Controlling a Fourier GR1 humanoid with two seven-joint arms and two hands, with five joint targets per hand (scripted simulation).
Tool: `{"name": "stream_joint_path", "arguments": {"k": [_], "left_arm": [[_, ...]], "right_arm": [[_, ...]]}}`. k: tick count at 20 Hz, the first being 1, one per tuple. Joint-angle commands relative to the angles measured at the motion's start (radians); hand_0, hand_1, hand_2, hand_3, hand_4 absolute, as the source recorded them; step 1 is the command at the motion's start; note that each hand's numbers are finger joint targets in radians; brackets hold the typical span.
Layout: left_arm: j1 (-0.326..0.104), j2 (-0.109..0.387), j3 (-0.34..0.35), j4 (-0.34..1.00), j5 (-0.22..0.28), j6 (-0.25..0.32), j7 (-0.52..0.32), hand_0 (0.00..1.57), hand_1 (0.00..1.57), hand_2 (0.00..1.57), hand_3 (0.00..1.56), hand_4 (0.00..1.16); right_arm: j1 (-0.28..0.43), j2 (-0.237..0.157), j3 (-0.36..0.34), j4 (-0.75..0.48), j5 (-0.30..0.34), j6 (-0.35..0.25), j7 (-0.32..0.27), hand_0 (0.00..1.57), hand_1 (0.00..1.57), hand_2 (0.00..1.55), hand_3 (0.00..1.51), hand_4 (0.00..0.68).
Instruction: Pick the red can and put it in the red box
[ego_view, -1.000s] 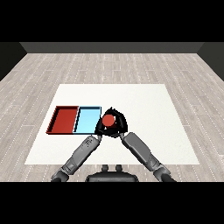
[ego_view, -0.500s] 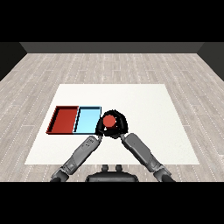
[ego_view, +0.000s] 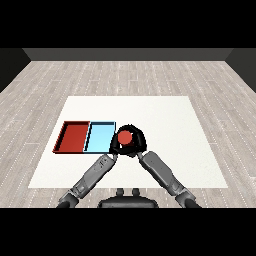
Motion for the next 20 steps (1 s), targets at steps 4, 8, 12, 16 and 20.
{"name": "stream_joint_path", "arguments": {"k": [4, 8, 12, 16, 20], "left_arm": [[-0.009, -0.037, 0.003, 0.009, 0.028, -0.013, -0.027, 1.57, 1.57, 1.57, 1.49, 1.14], [-0.009, -0.038, 0.004, 0.009, 0.028, -0.014, -0.028, 1.57, 1.57, 1.57, 1.49, 1.14], [-0.004, -0.024, 0.060, 0.019, 0.013, -0.044, -0.048, 1.57, 1.57, 1.57, 1.49, 1.15], [0.002, -0.039, -0.050, 0.006, 0.036, 0.039, -0.060, 1.57, 1.57, 1.57, 1.48, 1.15], [0.100, -0.027, 0.021, -0.046, -0.052, -0.039, -0.042, 1.57, 1.57, 1.57, 1.48, 1.15]], "right_arm": [[0.010, 0.015, 0.017, -0.072, -0.038, 0.056, 0.033, 0.76, 0.76, 0.61, 0.00, 0.000], [0.023, 0.024, -0.007, -0.053, 0.001, 0.077, 0.008, 0.00, 0.00, 0.00, 0.00, 0.000], [-0.016, 0.024, 0.015, -0.101, -0.003, 0.007, 0.057, 0.00, 0.00, 0.00, 0.00, 0.000], [0.046, 0.015, -0.049, -0.086, 0.085, 0.094, 0.020, 0.00, 0.00, 0.00, 0.00, 0.000], [0.026, -0.039, -0.114, -0.174, 0.121, 0.071, 0.102, 0.00, 0.00, 0.00, 0.00, 0.000]]}}
